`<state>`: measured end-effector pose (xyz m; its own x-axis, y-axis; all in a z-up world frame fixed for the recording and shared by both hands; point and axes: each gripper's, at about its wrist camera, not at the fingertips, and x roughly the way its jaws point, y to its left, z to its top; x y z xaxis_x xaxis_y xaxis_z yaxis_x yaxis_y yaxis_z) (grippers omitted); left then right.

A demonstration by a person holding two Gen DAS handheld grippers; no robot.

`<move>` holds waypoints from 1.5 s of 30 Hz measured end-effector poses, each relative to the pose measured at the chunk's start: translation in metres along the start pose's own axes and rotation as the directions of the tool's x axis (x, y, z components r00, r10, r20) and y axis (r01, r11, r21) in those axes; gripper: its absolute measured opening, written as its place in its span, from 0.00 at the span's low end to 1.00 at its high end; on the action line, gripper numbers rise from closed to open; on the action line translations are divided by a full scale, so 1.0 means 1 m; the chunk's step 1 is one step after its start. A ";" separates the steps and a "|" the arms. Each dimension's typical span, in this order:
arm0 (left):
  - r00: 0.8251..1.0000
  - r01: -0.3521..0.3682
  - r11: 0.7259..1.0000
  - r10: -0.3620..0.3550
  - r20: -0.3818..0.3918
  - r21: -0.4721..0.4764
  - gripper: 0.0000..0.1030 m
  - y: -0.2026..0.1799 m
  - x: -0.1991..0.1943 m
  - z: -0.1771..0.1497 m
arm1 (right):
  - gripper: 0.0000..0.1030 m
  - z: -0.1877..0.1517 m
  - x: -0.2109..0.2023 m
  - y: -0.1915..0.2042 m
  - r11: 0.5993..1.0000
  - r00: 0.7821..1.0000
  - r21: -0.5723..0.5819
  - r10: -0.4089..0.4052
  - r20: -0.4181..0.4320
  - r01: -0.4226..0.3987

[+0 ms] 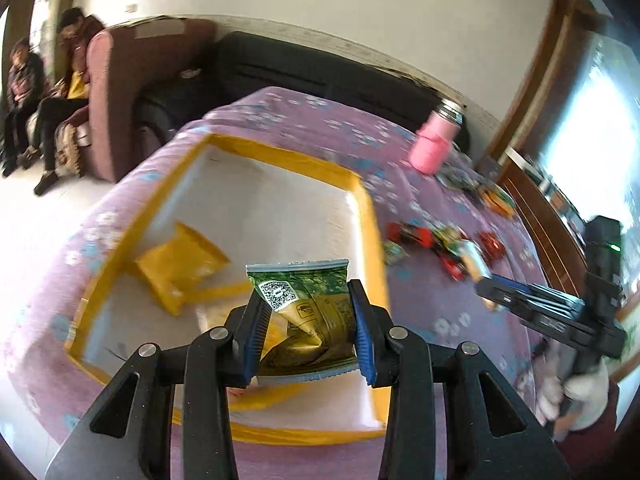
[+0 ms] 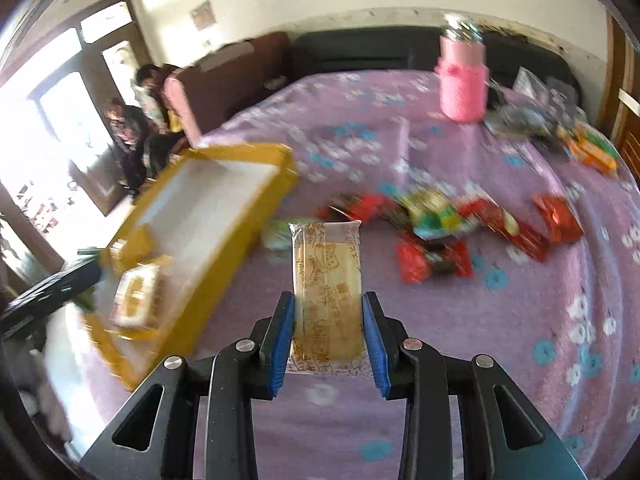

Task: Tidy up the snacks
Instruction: 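Carry both packets into the white tray and open both grippers, then move both grippers back over the remaining snacks on the table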

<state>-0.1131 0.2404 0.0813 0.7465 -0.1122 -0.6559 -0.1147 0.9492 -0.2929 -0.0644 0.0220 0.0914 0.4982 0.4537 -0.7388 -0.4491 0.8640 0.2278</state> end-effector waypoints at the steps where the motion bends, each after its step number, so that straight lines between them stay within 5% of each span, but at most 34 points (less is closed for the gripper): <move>1: 1.000 -0.010 1.000 0.010 -0.002 -0.011 0.35 0.007 0.001 0.005 | 0.33 0.003 0.000 0.006 1.000 1.000 -0.007 0.014 0.000 -0.014; 6: 0.999 -0.040 0.999 0.039 -0.027 -0.014 0.35 0.023 0.017 0.022 | 0.33 0.022 0.019 0.048 0.994 0.994 -0.032 0.107 -0.039 -0.108; 13: 0.995 -0.059 0.998 0.059 -0.082 0.000 0.35 0.032 0.058 0.049 | 0.33 0.036 0.070 0.104 0.987 0.985 -0.090 0.121 -0.120 -0.132; 26: 0.977 -0.080 0.995 0.068 -0.202 -0.055 0.35 0.054 0.114 0.060 | 0.33 0.036 0.142 0.122 0.988 0.970 -0.092 0.102 -0.222 -0.125; 38: 0.982 -0.052 0.990 0.027 -0.185 -0.132 0.40 0.056 0.096 0.057 | 0.37 0.035 0.123 0.121 0.987 0.977 -0.084 0.120 -0.176 -0.136; 45: 0.992 -0.086 0.992 0.076 -0.103 -0.097 0.58 0.022 0.053 0.045 | 0.42 0.023 0.086 0.108 0.987 0.983 -0.058 0.145 -0.112 -0.152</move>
<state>-0.0461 0.2683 0.0712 0.6639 -0.0699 -0.7446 -0.2412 0.9224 -0.3017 -0.0530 0.1592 0.0667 0.3420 0.5467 -0.7643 -0.5620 0.7708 0.2999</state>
